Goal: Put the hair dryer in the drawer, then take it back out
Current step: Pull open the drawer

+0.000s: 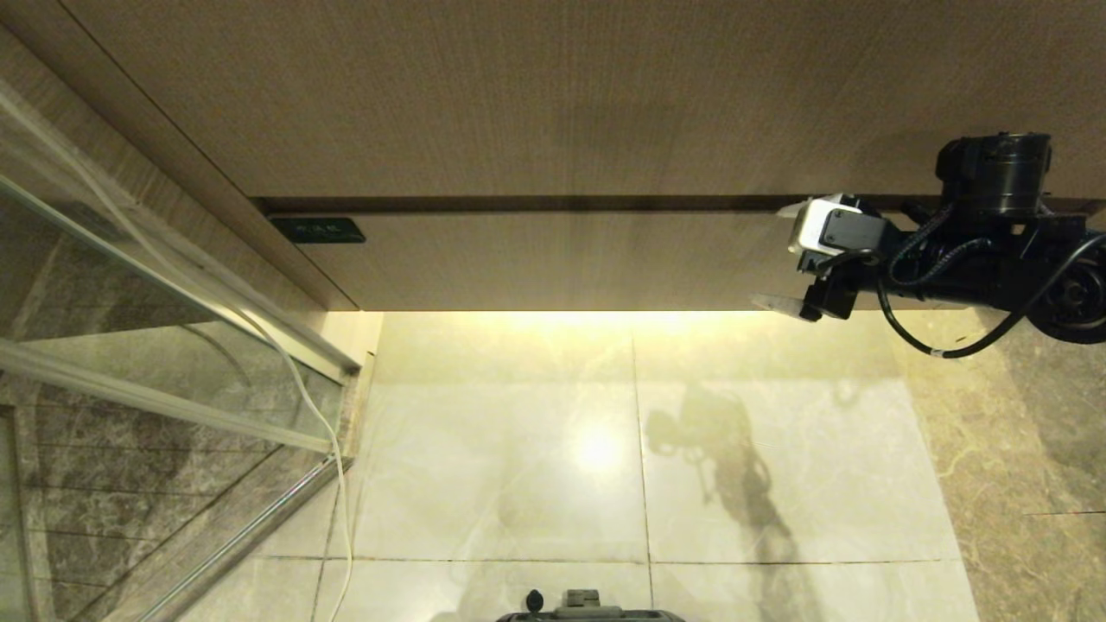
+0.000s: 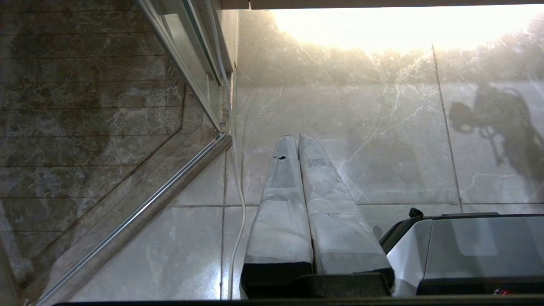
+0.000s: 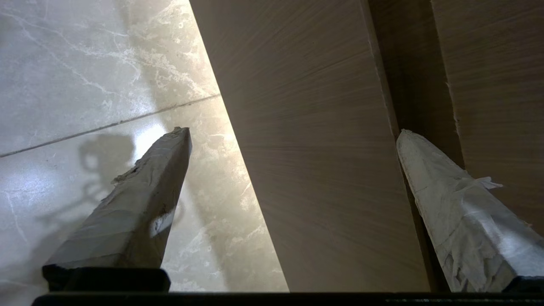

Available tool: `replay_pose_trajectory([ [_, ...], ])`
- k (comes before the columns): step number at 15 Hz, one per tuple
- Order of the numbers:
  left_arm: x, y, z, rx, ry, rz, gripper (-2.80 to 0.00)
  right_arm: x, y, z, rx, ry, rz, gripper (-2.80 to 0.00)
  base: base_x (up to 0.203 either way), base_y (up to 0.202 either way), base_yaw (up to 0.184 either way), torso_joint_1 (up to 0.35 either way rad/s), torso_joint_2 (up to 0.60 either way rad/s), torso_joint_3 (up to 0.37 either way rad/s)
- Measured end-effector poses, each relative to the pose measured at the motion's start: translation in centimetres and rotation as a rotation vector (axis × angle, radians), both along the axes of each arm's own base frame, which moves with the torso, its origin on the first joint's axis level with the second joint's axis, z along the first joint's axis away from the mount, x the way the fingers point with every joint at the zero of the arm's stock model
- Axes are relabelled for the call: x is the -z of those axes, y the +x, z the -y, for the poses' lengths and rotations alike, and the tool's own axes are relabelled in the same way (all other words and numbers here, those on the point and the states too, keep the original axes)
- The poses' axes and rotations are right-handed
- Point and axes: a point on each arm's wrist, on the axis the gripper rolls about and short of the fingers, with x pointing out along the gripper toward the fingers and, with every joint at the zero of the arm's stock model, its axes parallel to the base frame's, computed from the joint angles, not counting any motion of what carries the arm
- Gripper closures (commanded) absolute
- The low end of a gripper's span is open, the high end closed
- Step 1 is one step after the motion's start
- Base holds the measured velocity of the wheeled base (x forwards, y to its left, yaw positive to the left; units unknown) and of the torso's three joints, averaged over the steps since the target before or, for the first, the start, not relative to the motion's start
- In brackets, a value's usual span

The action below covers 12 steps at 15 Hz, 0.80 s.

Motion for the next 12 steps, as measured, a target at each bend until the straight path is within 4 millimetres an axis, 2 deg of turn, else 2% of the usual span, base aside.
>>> replay_pose_trajectory([
  [5,0.0,0.0,0.0,0.000,0.000,0.000,0.00,0.4,1.4,-0.1,0.003,0.004,0.013,-2.80,0.000,0.000,0.000,0.000,0.00,0.000],
  [12,0.0,0.0,0.0,0.000,0.000,0.000,0.00,0.0,1.6,-0.2,0.009,0.029,0.038,-2.80,0.000,0.000,0.000,0.000,0.00,0.000],
])
